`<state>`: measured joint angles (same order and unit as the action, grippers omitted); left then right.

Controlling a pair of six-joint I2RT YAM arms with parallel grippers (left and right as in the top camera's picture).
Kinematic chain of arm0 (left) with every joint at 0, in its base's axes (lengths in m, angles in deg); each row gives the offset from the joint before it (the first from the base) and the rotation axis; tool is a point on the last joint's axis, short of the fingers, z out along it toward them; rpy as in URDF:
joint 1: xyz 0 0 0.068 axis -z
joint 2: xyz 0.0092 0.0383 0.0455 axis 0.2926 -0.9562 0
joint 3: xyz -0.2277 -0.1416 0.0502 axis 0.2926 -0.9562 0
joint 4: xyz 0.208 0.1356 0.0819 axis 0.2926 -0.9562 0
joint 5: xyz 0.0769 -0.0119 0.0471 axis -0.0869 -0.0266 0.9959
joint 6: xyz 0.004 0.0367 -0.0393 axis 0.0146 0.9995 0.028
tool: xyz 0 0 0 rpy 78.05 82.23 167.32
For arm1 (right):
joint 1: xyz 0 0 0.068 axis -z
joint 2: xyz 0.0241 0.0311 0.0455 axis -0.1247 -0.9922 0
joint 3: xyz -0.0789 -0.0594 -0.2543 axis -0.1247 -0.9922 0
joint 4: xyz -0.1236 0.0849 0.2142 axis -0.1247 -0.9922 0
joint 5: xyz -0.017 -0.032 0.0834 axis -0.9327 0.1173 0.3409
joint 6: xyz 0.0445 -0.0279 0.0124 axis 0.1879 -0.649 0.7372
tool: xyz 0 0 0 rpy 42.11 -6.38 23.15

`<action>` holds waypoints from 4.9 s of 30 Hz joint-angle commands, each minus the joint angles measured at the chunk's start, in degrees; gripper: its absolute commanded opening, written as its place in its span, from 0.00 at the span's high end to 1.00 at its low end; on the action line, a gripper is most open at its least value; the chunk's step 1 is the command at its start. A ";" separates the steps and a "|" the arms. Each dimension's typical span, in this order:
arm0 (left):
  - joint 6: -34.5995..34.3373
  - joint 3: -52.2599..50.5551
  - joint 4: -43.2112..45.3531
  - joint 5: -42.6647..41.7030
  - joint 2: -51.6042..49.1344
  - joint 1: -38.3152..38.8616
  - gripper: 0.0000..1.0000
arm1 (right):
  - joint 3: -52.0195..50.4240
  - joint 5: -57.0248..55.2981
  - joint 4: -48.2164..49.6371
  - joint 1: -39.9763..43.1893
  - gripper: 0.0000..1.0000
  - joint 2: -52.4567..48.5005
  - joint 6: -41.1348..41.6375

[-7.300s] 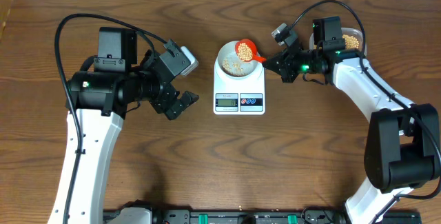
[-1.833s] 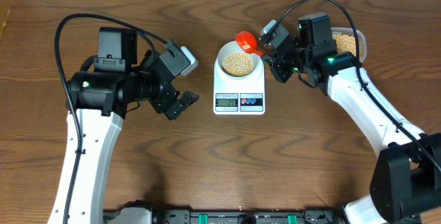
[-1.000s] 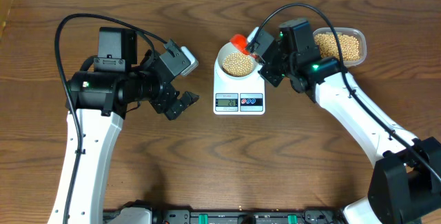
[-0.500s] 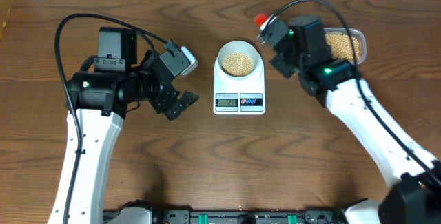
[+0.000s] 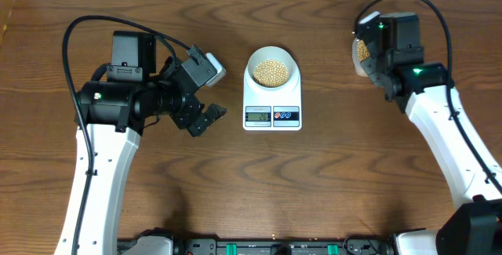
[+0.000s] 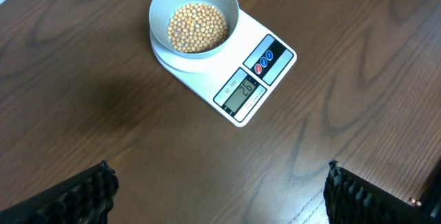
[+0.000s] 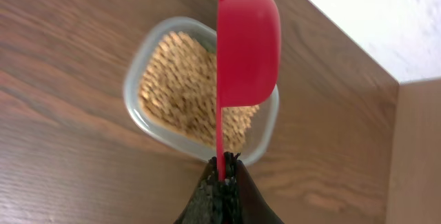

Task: Scoop item into bowl and weigh 50g on scale
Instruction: 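Move the empty scoop back toward the soybean tub with the right gripper, then position the red scoop above the soybean tub with the right gripper, then lower the scoop into the soybeans and scoop with the right gripper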

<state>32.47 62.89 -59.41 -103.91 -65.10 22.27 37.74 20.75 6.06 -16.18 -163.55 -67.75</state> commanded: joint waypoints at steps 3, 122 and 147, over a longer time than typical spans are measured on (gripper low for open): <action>0.37 1.03 -0.15 -0.92 0.07 -0.20 0.02 | -0.31 -1.81 -1.62 2.75 0.99 -0.72 -1.29; 0.35 1.05 -0.15 -0.94 0.07 -0.20 0.02 | -0.33 37.81 -2.05 17.53 0.99 -13.18 19.63; 0.37 1.03 -0.15 -0.94 0.07 -0.20 0.02 | -0.33 51.67 -2.05 27.17 0.99 -13.20 22.43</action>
<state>32.47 62.89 -59.41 -103.91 -65.10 22.27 37.71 68.92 4.02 9.76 -176.38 -46.18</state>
